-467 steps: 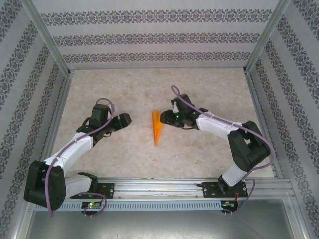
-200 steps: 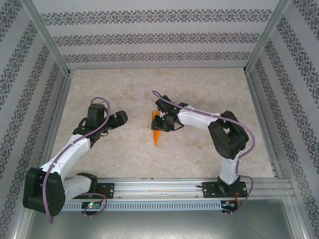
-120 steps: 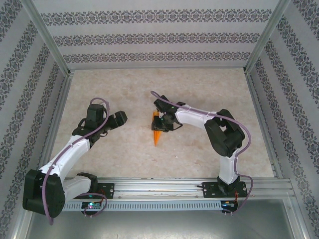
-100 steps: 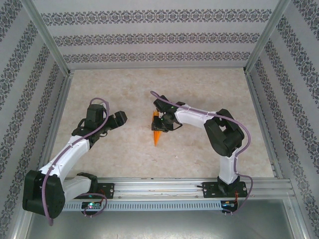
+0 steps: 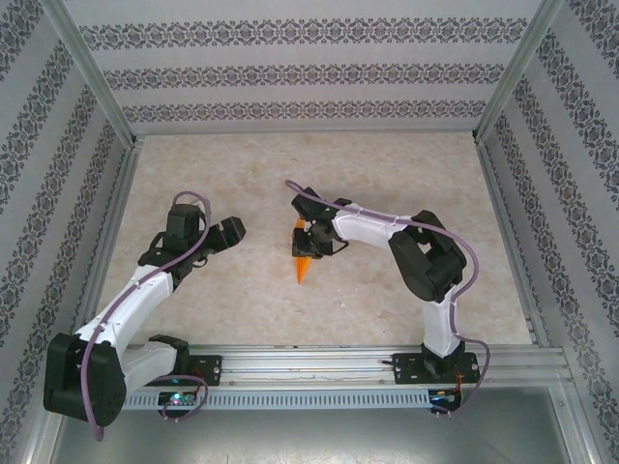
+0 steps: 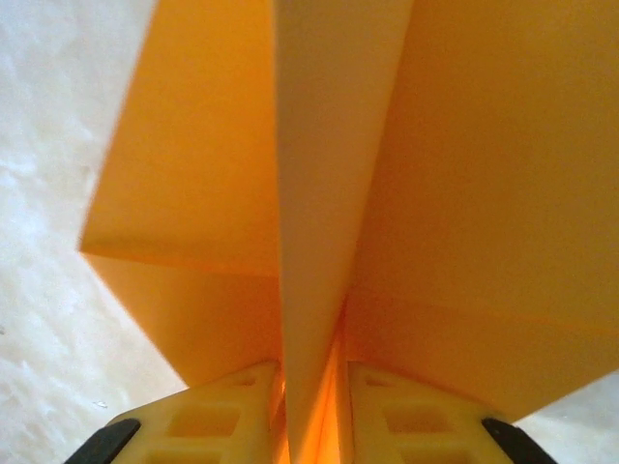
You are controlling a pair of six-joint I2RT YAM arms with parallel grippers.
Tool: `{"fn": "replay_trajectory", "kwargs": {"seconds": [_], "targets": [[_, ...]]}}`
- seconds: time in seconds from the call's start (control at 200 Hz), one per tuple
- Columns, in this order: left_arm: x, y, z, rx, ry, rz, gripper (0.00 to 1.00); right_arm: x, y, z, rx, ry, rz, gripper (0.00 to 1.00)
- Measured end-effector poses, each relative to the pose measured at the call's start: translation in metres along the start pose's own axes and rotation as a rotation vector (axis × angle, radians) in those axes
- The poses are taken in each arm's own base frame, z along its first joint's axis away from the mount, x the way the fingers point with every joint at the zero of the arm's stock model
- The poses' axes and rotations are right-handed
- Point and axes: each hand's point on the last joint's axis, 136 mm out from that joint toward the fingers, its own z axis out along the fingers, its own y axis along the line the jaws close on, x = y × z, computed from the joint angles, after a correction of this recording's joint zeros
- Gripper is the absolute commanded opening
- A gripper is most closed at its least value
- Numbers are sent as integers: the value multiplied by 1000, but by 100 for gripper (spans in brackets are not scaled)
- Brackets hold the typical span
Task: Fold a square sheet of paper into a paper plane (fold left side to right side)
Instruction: Pick up the paper plane at the center of the table.
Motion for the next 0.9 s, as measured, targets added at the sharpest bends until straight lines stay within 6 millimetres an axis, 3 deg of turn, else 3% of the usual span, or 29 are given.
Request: {"fn": "replay_trajectory", "kwargs": {"seconds": [0.385,0.899], "targets": [[1,1,0,-1,0,-1,85,2,-5,5,41,11,2,22],[-2,3,-5,-9,-10,9,86,2,-2,-3,77,14,-13,1]]}}
